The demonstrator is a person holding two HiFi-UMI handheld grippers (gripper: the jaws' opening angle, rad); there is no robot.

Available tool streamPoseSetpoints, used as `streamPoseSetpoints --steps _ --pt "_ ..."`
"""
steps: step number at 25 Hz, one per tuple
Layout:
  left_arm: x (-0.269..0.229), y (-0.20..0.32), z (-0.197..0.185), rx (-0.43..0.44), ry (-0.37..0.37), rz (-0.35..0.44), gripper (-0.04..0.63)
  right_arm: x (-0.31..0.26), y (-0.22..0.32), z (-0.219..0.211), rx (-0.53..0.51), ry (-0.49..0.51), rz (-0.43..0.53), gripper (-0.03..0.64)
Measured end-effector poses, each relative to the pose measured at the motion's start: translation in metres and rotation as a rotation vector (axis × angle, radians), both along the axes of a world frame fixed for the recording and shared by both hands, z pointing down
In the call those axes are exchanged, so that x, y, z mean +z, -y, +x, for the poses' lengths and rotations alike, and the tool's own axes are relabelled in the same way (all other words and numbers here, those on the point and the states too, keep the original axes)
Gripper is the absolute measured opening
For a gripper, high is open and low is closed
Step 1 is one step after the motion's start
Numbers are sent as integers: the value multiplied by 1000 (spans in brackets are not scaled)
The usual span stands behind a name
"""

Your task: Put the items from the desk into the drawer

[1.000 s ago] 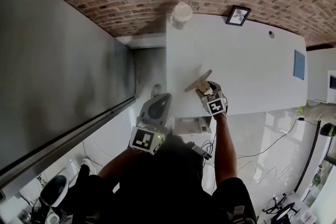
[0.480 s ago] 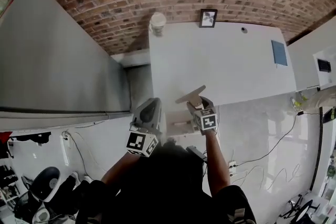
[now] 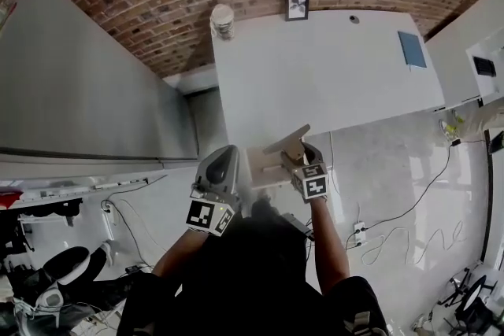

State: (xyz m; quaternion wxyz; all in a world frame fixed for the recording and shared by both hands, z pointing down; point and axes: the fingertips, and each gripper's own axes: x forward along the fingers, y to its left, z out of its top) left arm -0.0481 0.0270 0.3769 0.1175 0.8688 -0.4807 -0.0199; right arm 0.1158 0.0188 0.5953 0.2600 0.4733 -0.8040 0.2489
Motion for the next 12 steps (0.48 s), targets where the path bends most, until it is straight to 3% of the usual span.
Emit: streamPoseSetpoints --steps 6,12 --pt "13 5 0 68 6 -31 2 14 -33 2 53 -30 -42 276" --pt "40 17 6 161 -2 -94 2 56 -65 -11 81 -29 -141 277"
